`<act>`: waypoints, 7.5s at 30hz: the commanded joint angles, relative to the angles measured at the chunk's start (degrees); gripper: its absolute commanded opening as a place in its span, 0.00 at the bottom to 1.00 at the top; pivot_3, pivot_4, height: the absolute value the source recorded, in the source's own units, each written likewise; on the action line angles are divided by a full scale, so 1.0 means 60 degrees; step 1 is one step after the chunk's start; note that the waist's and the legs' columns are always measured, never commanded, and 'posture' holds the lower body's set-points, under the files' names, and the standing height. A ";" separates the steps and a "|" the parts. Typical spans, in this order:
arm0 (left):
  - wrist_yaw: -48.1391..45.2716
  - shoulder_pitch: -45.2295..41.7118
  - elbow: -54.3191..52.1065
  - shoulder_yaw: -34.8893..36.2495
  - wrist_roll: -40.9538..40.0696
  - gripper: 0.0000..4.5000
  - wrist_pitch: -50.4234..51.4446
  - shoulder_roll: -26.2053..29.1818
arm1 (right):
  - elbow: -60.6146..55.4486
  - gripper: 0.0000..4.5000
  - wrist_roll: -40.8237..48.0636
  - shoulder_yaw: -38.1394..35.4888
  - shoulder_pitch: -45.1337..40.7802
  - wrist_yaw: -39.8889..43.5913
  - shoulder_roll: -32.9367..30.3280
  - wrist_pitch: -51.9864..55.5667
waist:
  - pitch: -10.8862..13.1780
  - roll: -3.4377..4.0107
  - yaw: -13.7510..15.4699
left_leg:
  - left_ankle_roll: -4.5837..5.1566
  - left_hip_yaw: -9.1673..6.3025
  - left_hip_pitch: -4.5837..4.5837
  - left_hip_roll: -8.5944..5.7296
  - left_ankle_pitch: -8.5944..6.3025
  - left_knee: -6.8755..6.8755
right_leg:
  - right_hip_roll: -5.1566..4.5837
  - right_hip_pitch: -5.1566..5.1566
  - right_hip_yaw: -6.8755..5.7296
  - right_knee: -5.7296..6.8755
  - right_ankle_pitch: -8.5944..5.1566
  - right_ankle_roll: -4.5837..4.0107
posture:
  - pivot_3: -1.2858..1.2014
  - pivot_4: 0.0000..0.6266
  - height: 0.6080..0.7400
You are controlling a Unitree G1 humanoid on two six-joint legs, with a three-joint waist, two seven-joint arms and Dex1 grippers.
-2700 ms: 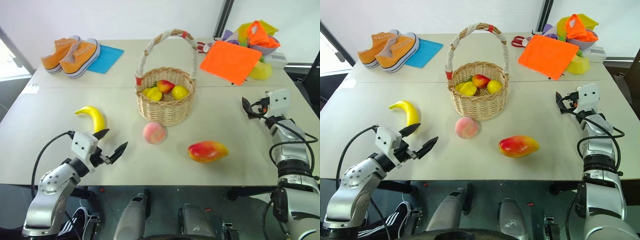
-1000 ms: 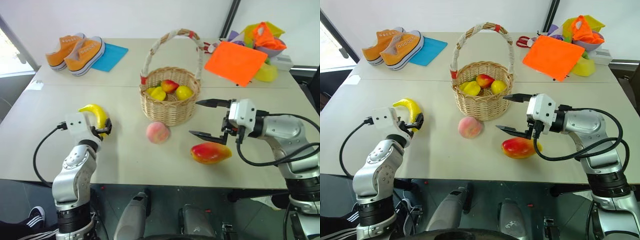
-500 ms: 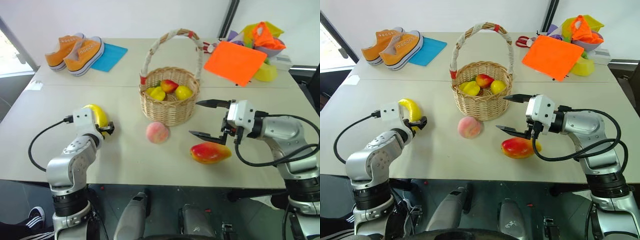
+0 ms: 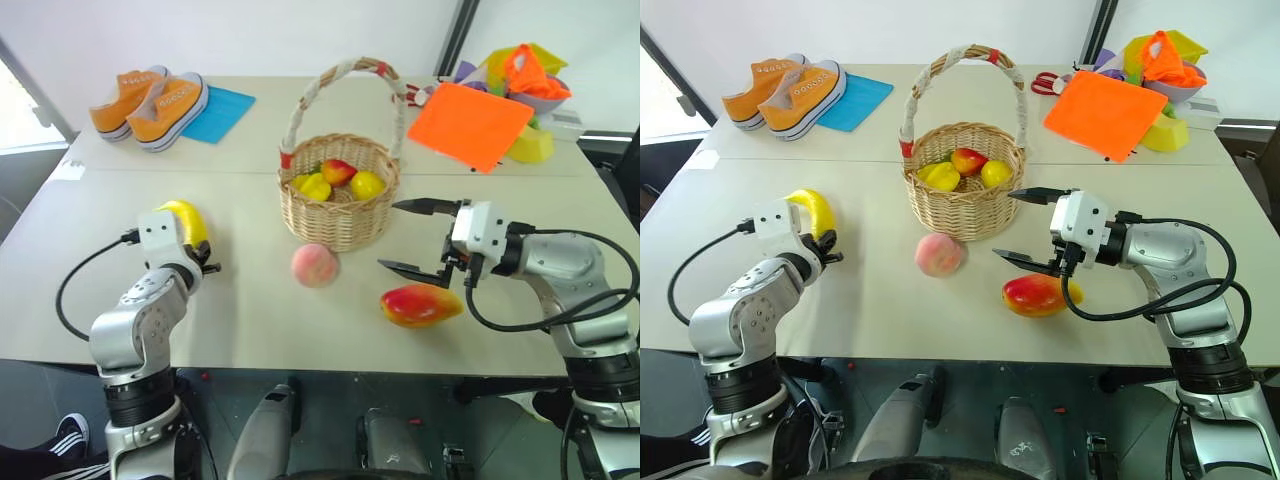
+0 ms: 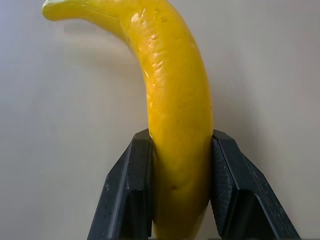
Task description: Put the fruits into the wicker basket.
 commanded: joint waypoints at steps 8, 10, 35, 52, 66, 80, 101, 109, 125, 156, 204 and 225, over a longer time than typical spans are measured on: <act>-0.6794 0.2606 -0.2668 0.2189 -0.5289 0.21 -0.1812 0.2866 | 0.0528 1.00 -0.0016 -0.0124 -0.0381 0.0114 0.0045 -0.0569 | 0.0000 0.0007 0.0040 | -0.0022 -0.0004 0.0004 0.0007 -0.0016 -0.0007 | -0.0020 -0.0023 0.0004 -0.0014 -0.0006 -0.0024 | 0.52 0.24 1.00; -0.7353 0.2970 -0.3101 0.1575 -0.5594 0.21 -0.1750 0.3421 | 0.0563 1.00 0.0096 -0.0137 -0.0387 0.0237 0.0034 -0.0580 | -0.0001 0.0010 0.0084 | -0.0023 -0.0009 0.0003 0.0005 -0.0017 -0.0006 | -0.0028 -0.0021 0.0009 -0.0020 -0.0018 -0.0047 | 0.52 0.24 1.00; -0.2473 -0.4724 0.2897 -0.2517 -0.3654 0.21 -0.1204 -0.1409 | -0.0175 1.00 -0.0113 -0.0432 0.0629 -0.0428 -0.0074 -0.0338 | 0.0018 -0.0029 0.0020 | 0.0010 -0.0004 -0.0018 -0.0010 0.0004 0.0028 | -0.0006 0.0022 -0.0013 -0.0008 0.0011 0.0010 | 0.52 0.24 1.00; -0.3762 -0.2919 -0.0411 -0.2400 -0.4280 0.98 -0.0755 0.0106 | -0.0115 1.00 -0.0137 -0.0446 0.0503 -0.0374 -0.0135 -0.0190 | 0.0018 -0.0027 -0.0040 | -0.0030 -0.0008 -0.0017 -0.0003 0.0028 0.0015 | 0.0002 0.0016 -0.0011 -0.0005 0.0011 0.0007 | 0.52 0.24 1.00; -0.4546 0.0366 -0.1659 -0.3213 -0.3255 0.98 -0.1571 0.2611 | -0.0732 1.00 0.1248 -0.0656 0.0363 0.0656 -0.0950 0.1557 | 0.0025 -0.0025 0.0124 | -0.0019 -0.0008 -0.0004 -0.0009 -0.0014 0.0010 | -0.0047 -0.0008 0.0010 -0.0038 -0.0005 -0.0038 | 0.52 0.24 1.00; -0.3236 0.0352 -0.0513 -0.5015 -0.0966 0.98 -0.2525 0.0633 | -0.0991 1.00 0.1070 -0.0552 0.0344 0.0383 -0.0828 0.1599 | 0.0025 -0.0024 0.0084 | 0.0015 0.0000 -0.0016 -0.0006 -0.0006 0.0012 | -0.0035 -0.0015 -0.0005 -0.0036 0.0013 -0.0004 | 0.52 0.24 1.00; -0.2976 -0.2716 -0.0313 -0.3776 -0.2346 0.58 -0.2790 -0.0706 | -0.0751 1.00 0.0850 -0.0454 0.0280 0.0246 -0.0635 0.1364 | 0.0031 -0.0037 0.0192 | 0.0023 -0.0004 -0.0016 -0.0023 0.0001 0.0044 | -0.0030 0.0004 -0.0017 -0.0036 0.0019 0.0009 | 0.52 0.24 1.00; -0.1172 -0.4341 0.2515 -0.3756 -0.0634 0.58 -0.3881 -0.2522 | -0.0896 1.00 0.0797 -0.0512 0.0362 0.0085 -0.0499 0.1389 | 0.0032 -0.0040 0.0089 | 0.0029 0.0001 -0.0023 -0.0020 0.0007 0.0017 | -0.0017 0.0024 -0.0019 -0.0032 0.0025 0.0025 | 0.52 0.24 1.00; -0.5892 -0.1590 -0.1703 -0.3809 -0.3489 0.99 -0.2432 0.0647 | -0.1035 1.00 0.1675 -0.1175 0.1054 0.1273 -0.1421 0.1908 | 0.0029 -0.0030 -0.0001 | 0.0006 -0.0003 -0.0023 -0.0005 0.0021 0.0005 | -0.0001 0.0015 -0.0009 -0.0024 0.0023 0.0017 | 0.52 0.24 1.00; -0.9790 0.3759 -0.2556 -0.1681 -0.3372 1.00 -0.5984 0.4516 | 0.1266 0.64 -0.0043 0.0046 0.1344 0.2458 -0.1705 -0.0138 | 0.0027 -0.0010 0.0074 | 0.0011 0.0014 -0.0014 -0.0002 -0.0024 -0.0011 | -0.0056 -0.0012 0.0008 -0.0093 0.0002 -0.0035 | 0.52 0.24 1.00; -0.5866 0.1878 -0.1436 -0.1860 -0.2403 1.00 -0.6055 0.2180 | 0.4144 0.99 -0.0771 -0.0610 -0.4339 -0.4338 0.2616 0.1991 | 0.0029 -0.0006 -0.0202 | 0.0000 0.0005 -0.0013 0.0008 0.0021 -0.0030 | 0.0001 -0.0056 0.0013 -0.0003 0.0030 -0.0010 | 0.52 0.24 1.00; -0.4935 0.2102 -0.1619 -0.2132 -0.1584 1.00 -0.6176 0.1472 | 0.7857 0.06 -0.1489 -0.0674 -0.6029 -0.4894 0.3784 -0.0216 | 0.0030 -0.0004 -0.0197 | -0.0016 -0.0001 -0.0006 0.0010 0.0036 -0.0036 | 0.0025 -0.0063 0.0015 0.0024 0.0032 -0.0007 | 0.52 0.24 1.00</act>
